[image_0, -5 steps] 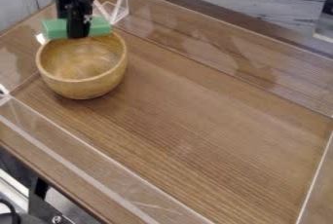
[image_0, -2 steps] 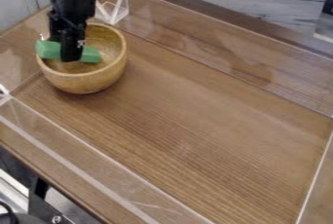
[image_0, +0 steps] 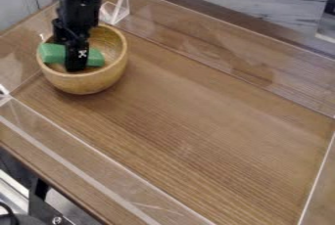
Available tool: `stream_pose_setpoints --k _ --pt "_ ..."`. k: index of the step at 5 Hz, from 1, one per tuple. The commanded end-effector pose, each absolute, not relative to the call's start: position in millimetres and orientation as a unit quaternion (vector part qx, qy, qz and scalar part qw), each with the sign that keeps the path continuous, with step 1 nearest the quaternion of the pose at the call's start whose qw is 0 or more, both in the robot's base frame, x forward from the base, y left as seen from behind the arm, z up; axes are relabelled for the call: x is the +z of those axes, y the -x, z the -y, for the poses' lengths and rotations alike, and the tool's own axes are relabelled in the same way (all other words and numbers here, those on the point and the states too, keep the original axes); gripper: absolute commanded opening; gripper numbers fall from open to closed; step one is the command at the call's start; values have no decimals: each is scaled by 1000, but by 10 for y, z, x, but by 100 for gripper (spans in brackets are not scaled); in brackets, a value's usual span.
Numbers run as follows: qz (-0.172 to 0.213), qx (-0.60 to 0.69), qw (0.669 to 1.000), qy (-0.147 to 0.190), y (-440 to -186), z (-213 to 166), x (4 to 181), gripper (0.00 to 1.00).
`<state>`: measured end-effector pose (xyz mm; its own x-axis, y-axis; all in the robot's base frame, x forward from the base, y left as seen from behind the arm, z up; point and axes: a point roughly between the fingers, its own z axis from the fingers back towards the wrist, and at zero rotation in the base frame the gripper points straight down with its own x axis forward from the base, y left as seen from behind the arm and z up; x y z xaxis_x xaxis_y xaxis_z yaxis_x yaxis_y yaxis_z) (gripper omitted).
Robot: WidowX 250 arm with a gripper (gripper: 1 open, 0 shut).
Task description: Put the green block in the brown bowl
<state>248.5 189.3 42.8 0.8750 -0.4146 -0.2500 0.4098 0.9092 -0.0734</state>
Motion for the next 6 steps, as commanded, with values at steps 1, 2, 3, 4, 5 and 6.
stream_pose_setpoints --k 1,2,3,4,5,6 --pt "-105 -198 975 -3 -2573 -1775 684 100" --pt "-102 -182 978 7 -2611 -1639 741 100" --pt "-100 -166 981 15 -2585 -1681 815 100" --pt "-91 -162 982 16 -2549 -1579 831 100" --pt "-82 -161 983 15 -2513 -1475 867 100" --pt "-74 -146 986 18 -2510 -1429 942 100"
